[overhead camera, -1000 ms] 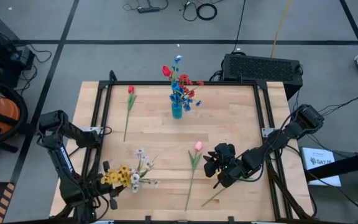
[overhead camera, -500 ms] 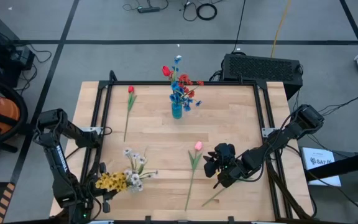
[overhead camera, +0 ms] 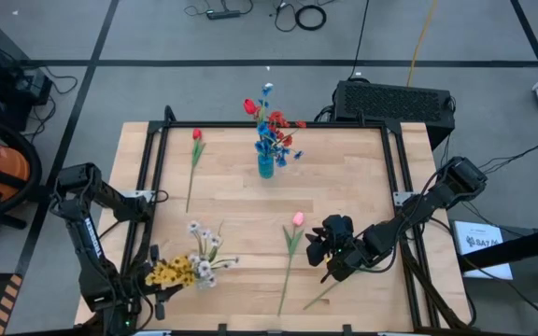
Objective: Sort flowers into vase by color
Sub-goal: Put the yellow flowers into the transparent flower vase, then put the right pink tulip into the transparent flower vase
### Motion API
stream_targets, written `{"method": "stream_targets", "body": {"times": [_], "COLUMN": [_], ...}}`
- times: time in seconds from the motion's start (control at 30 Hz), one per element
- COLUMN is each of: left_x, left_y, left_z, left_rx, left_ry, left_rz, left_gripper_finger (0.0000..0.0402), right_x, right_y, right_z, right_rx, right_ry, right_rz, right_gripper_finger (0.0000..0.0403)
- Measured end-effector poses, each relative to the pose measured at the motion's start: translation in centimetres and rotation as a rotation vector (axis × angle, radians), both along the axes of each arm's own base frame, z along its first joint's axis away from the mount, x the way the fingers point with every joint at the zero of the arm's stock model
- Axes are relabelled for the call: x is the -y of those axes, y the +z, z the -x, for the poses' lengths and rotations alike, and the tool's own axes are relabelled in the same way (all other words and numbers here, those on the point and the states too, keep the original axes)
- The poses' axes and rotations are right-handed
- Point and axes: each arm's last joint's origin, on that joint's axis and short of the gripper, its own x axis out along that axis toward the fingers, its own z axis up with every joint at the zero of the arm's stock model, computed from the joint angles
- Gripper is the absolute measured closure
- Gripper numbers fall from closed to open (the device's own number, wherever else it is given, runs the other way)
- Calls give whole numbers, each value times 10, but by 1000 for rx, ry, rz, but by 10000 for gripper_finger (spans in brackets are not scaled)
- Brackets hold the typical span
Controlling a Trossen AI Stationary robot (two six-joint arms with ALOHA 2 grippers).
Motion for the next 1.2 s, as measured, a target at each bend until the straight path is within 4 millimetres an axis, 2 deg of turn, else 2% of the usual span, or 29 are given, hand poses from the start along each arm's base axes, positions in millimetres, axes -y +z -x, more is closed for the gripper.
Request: {"method": "stream_targets", "body": {"times": [0.27, 0.4, 0.57, 0.7, 1.2], "left_x": [0, 2, 2, -3, -34], "left_y": [0, 4, 20, 33, 74], "left_z": [0, 0, 0, 3, 17], "left_rx": [-21, -71, -83, -162, -368], "left_ry": [-12, -36, -39, -58, -169], "left_rz": [-24, -51, -50, -5, 226], "left_gripper_finger": [148, 121, 116, 116, 116], "right_x": [0, 0, 0, 0, 0], "right_y": [0, 0, 0, 0, 0], "right_z": [0, 0, 0, 0, 0], "right_rx": [0, -1, -1, -1, -4], "right_ry": [0, 0, 0, 0, 5], "right_rz": [0, 0, 0, 0, 5], "right_gripper_finger": [259, 259, 259, 259, 259]}}
